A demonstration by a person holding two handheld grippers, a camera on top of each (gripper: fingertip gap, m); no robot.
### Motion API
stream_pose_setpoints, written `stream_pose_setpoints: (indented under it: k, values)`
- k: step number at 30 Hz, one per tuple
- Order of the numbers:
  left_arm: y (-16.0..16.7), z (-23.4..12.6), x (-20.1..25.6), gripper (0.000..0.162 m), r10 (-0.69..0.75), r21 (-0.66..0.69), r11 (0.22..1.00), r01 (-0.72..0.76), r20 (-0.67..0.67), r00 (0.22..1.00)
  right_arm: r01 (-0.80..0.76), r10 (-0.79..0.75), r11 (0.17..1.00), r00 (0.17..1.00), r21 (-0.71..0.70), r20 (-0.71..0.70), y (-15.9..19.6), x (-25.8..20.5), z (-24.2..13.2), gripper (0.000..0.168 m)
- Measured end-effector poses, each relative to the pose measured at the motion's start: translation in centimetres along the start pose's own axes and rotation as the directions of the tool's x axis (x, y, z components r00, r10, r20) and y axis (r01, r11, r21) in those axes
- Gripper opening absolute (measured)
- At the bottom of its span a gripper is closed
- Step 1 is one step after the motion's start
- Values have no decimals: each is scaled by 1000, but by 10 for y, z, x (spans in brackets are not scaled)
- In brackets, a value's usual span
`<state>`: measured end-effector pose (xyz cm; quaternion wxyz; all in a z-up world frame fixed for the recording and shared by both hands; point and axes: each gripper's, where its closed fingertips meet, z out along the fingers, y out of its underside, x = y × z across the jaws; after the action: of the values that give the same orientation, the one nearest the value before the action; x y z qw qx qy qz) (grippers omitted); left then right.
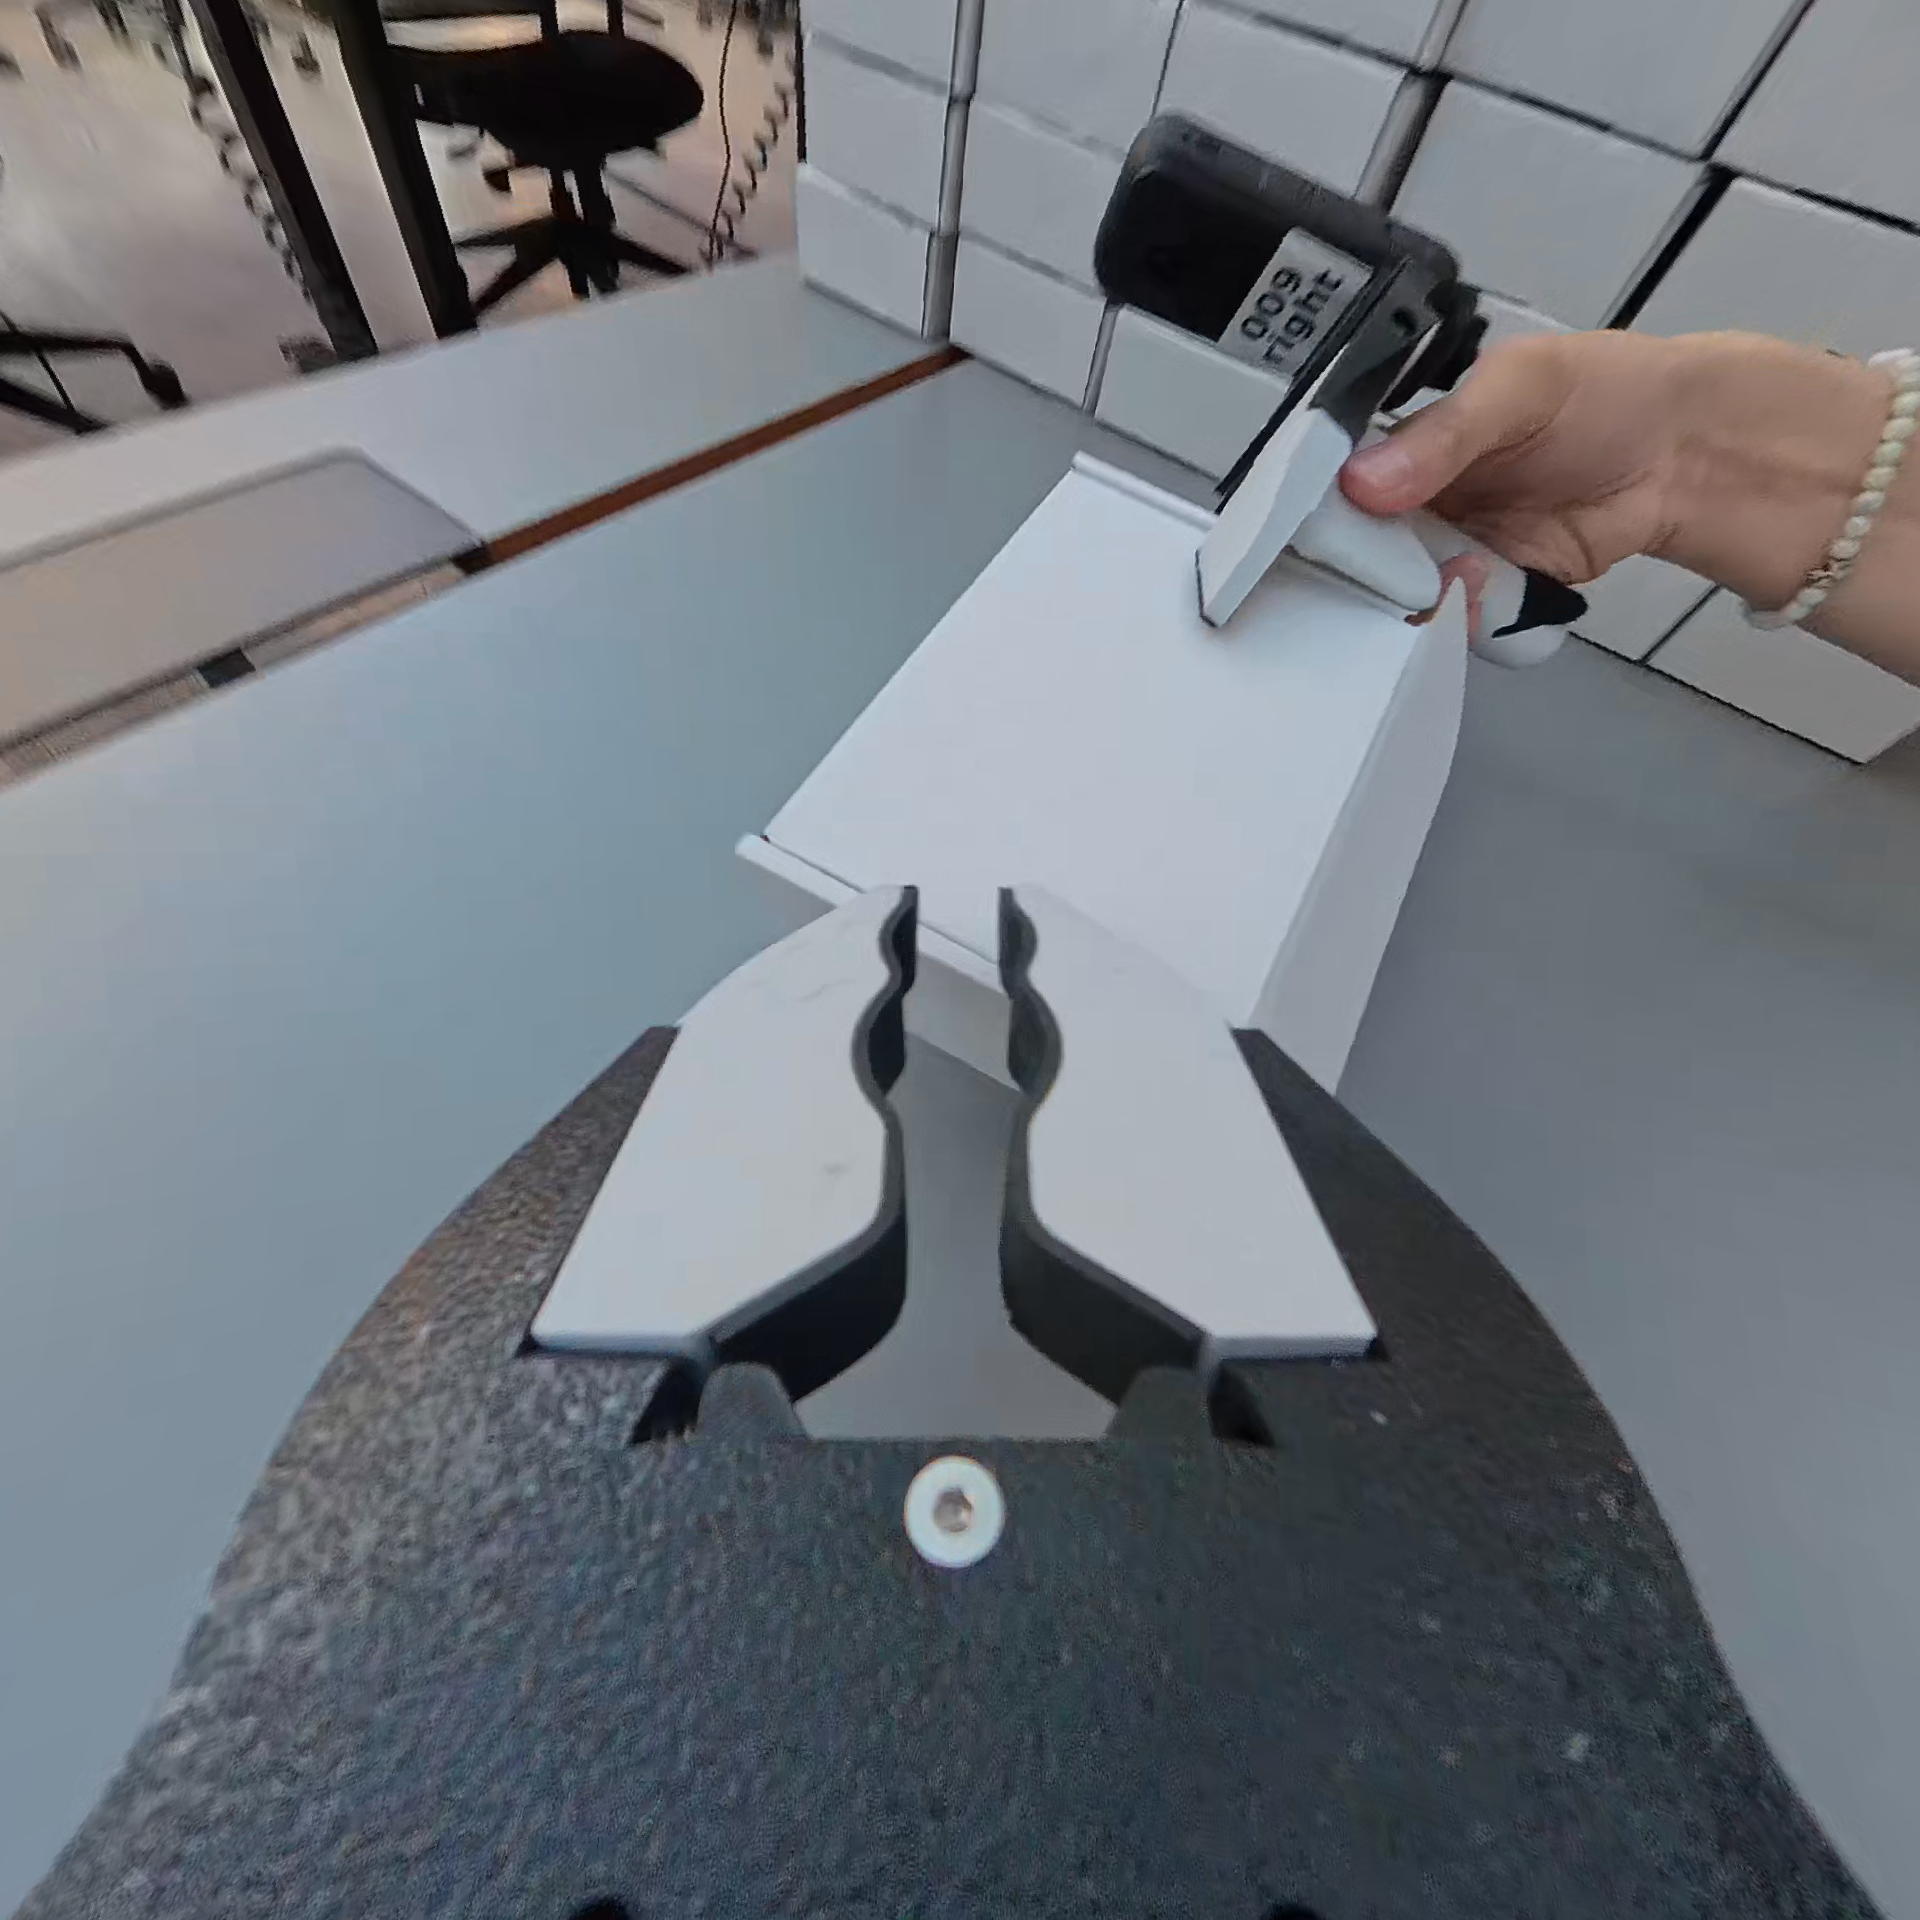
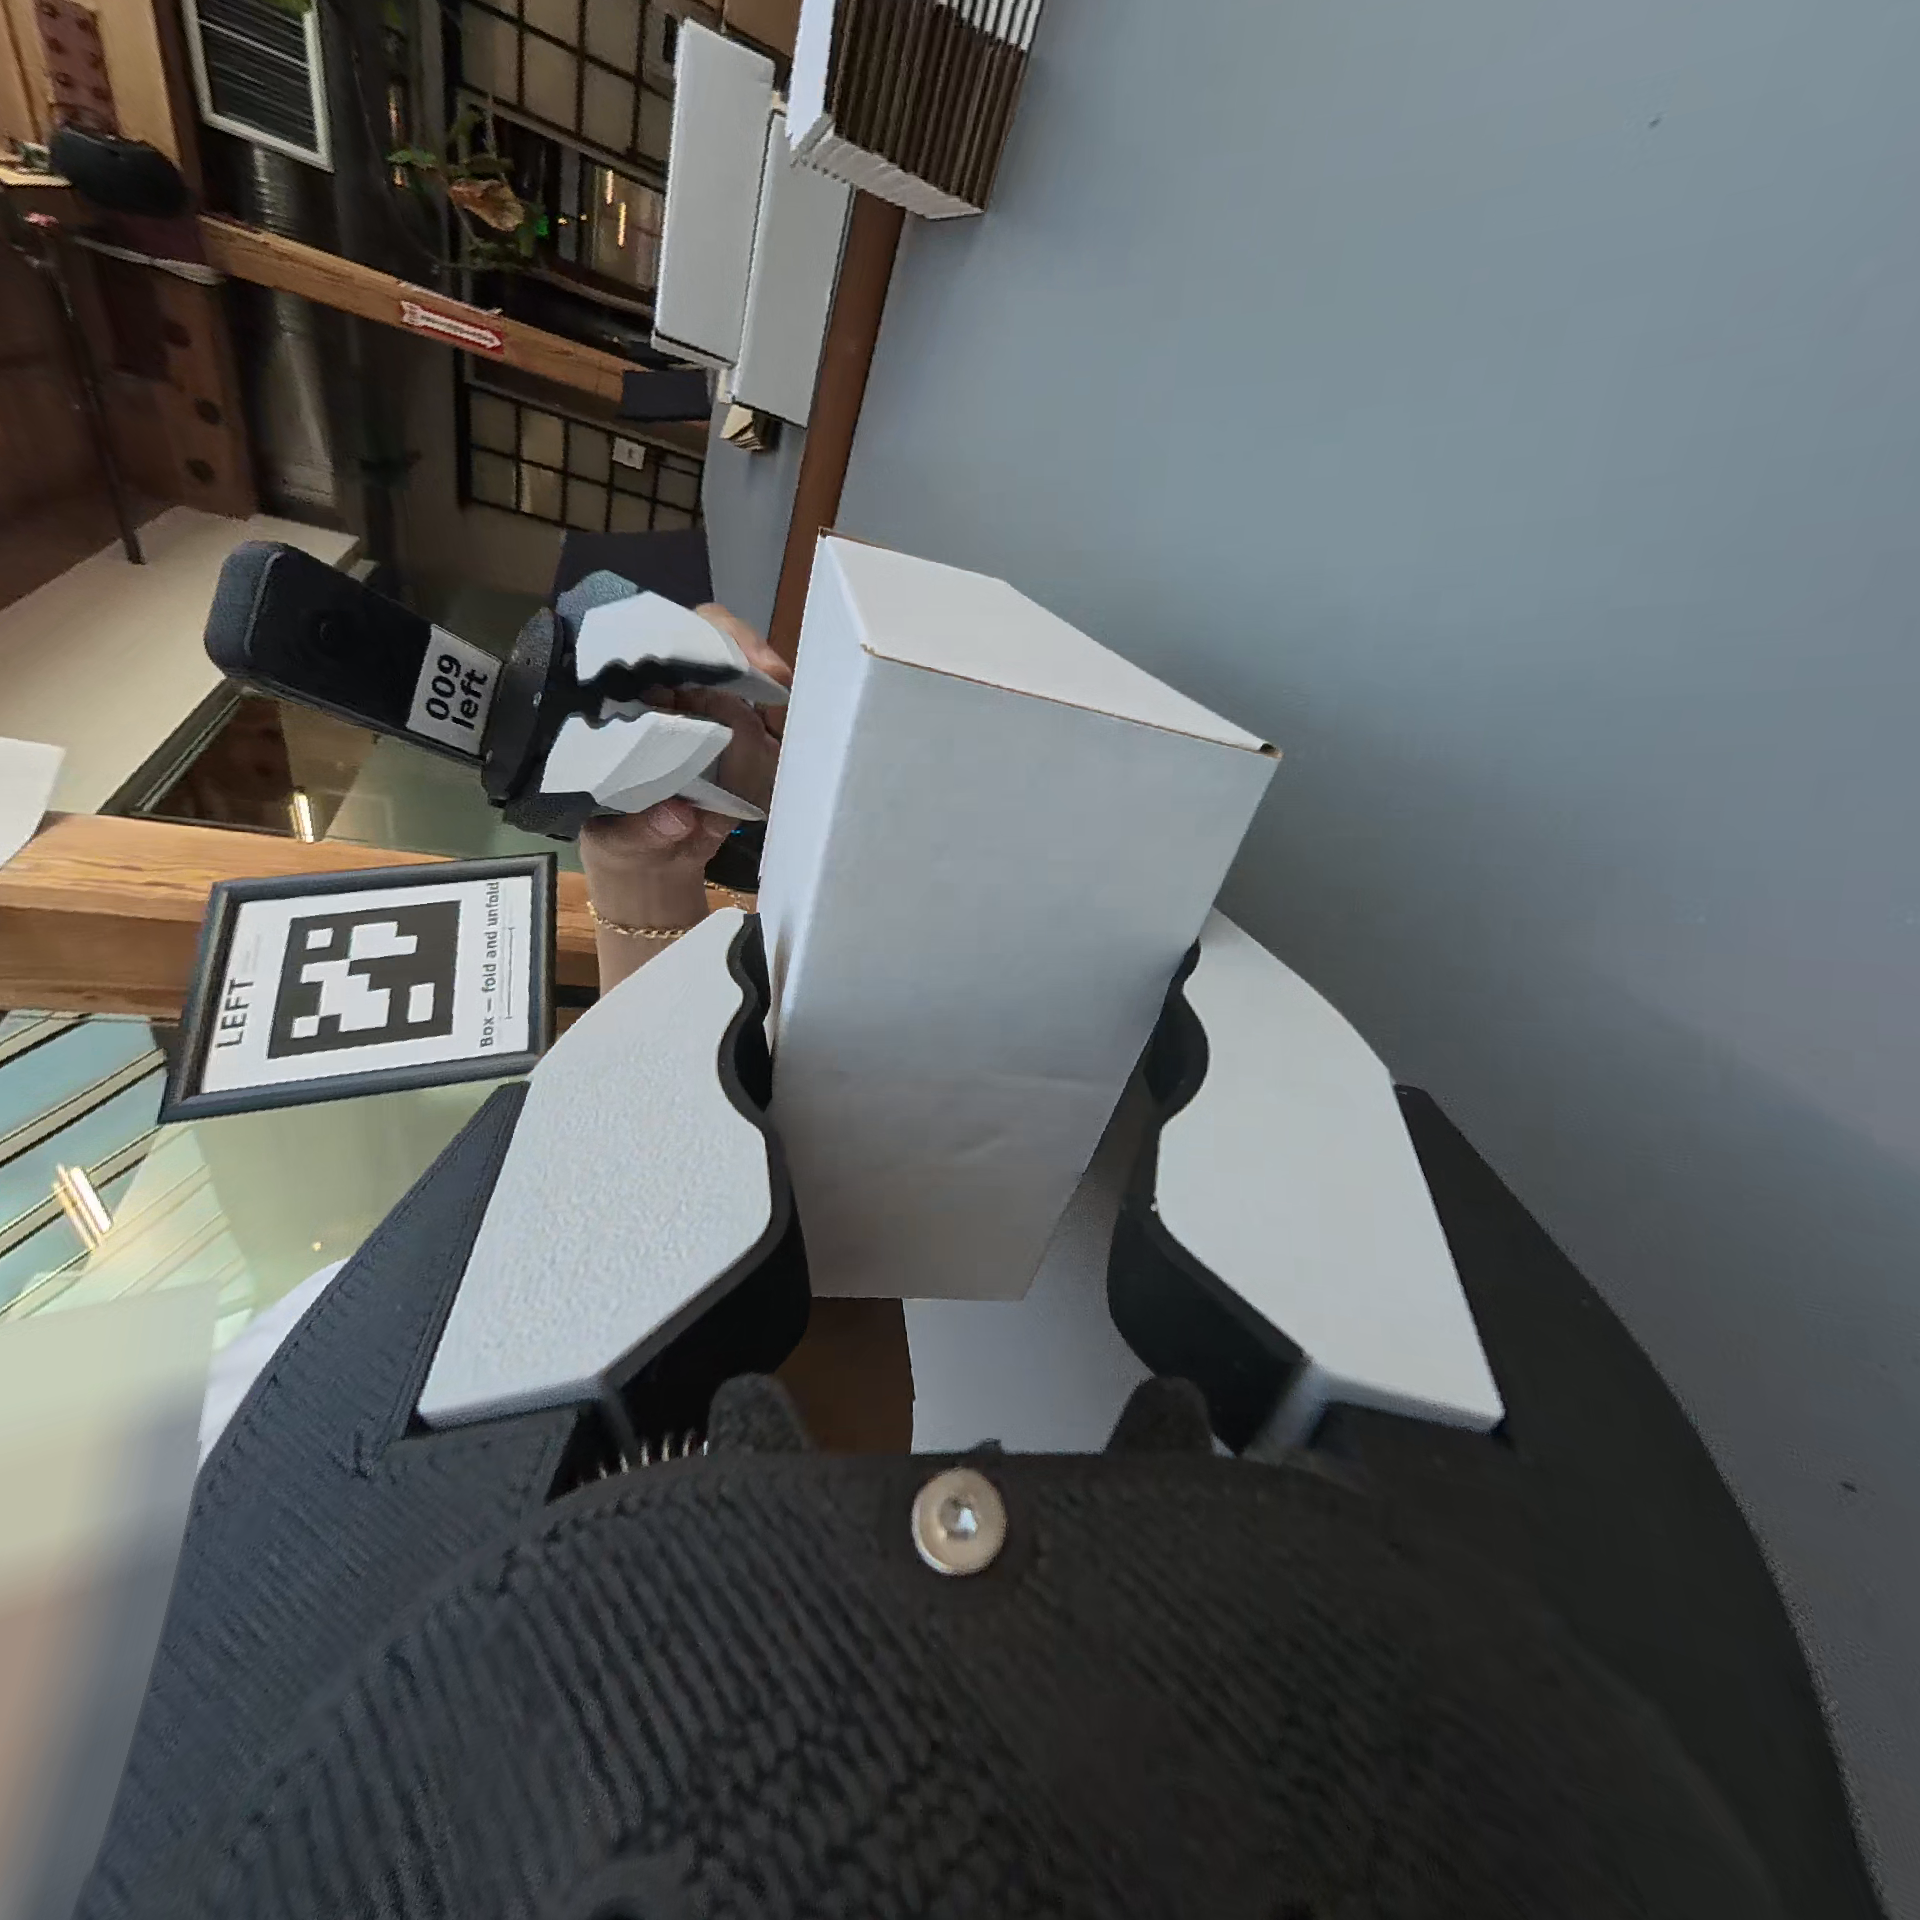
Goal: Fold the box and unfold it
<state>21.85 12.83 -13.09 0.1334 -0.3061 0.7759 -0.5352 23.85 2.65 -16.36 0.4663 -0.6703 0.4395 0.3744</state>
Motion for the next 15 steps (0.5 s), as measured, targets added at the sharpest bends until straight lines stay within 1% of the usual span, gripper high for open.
stream_pose_setpoints:
  k: [1, 2, 3, 4, 5, 6, 7, 8, 9, 11, 13, 15]
  values:
    - [-13, -10, 4, 27, 82, 55, 995, -83, 8, 997, 9, -9, 1000, 1000, -19, 18, 2, -4, -3, 73]
    - [-25, -21, 10, 35, 175, 102, 979, -177, 26, 984, 22, -21, 999, 999, -39, 26, 5, -6, -6, 73]
    - [-35, -31, 16, 42, 287, 143, 945, -293, 65, 956, 34, -31, 997, 998, -67, 50, 9, -9, -9, 73]
    - [-41, -41, 23, 47, 417, 163, 887, -431, 113, 902, 30, -22, 996, 996, -85, 83, 12, -14, -12, 73]
    - [-44, -49, 30, 52, 551, 156, 802, -576, 175, 816, 19, -8, 995, 993, -98, 114, 15, -18, -14, 73]
    - [-45, -55, 36, 57, 671, 123, 696, -707, 240, 702, 14, 2, 993, 990, -114, 141, 18, -21, -17, 73]
    - [-41, -58, 42, 63, 767, 68, 584, -809, 280, 577, 14, 8, 992, 986, -127, 167, 21, -24, -19, 72]
    - [-34, -59, 48, 66, 846, 2, 471, -882, 284, 452, 12, 15, 991, 981, -135, 195, 23, -27, -21, 73]
    - [-26, -57, 54, 69, 901, -58, 363, -930, 278, 334, 3, 27, 991, 976, -136, 217, 25, -29, -22, 72]
    - [-7, -51, 70, 73, 962, -120, 161, -980, 242, 128, -23, 58, 991, 964, -135, 260, 27, -33, -22, 72]
    - [8, -44, 87, 75, 975, -133, -4, -991, 221, -34, -50, 88, 990, 951, -133, 297, 28, -37, -20, 72]
    - [13, -38, 100, 77, 959, -144, -123, -982, 238, -155, -58, 100, 988, 947, -145, 305, 32, -38, -15, 72]
